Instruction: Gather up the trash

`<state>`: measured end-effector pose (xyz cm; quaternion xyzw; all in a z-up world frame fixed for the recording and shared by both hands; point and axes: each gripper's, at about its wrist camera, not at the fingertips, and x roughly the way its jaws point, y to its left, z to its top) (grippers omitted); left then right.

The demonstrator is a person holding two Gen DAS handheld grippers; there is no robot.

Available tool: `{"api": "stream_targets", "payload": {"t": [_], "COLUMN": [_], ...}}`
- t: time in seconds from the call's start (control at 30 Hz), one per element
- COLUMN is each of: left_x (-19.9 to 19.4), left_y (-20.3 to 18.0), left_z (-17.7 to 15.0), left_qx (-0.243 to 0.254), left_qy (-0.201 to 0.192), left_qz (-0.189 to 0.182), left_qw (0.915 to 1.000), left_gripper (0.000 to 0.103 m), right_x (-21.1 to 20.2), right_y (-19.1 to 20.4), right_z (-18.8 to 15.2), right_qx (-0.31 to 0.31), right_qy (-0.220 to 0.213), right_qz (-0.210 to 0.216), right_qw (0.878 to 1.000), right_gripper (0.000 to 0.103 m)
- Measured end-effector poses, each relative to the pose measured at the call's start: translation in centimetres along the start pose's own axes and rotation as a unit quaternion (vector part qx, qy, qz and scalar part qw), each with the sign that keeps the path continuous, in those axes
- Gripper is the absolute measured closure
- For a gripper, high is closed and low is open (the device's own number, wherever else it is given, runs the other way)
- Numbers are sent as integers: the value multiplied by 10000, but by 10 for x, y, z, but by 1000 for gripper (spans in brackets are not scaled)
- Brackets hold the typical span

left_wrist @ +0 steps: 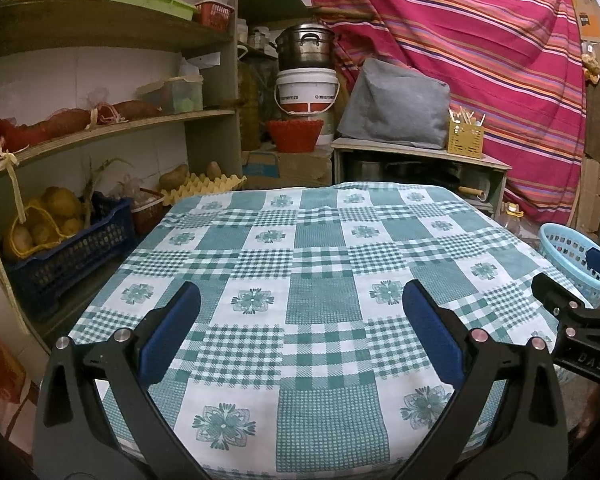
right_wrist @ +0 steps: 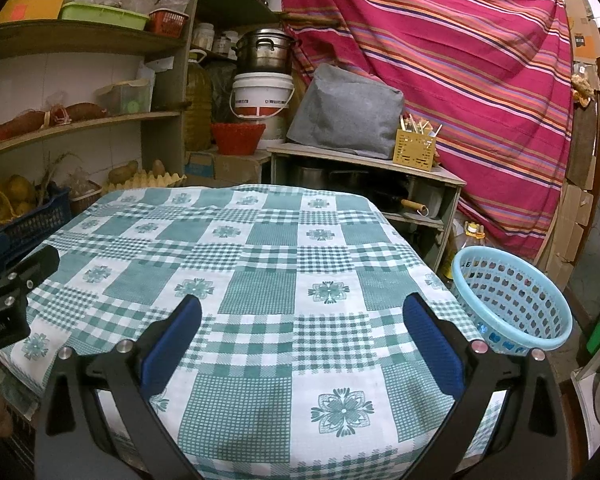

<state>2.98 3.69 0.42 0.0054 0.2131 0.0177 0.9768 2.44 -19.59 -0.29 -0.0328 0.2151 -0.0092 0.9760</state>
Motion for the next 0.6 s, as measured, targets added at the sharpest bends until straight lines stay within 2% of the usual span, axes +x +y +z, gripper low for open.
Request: {"api": "stream_targets", "payload": {"t": [0.6], "left_x": [-5], "left_y": [-4], "left_z": [1], "left_qx": [5], "left_qy": [-71], "left_qz": [-54], "left_qw": [10000], "left_gripper": [5], "right_x": [-1], "right_y": [-5], "right_z": [1], "right_qx": [-10], "right_qy": [-46], "right_qz": [-13], "right_qw": [10000], "right_gripper": [5]}}
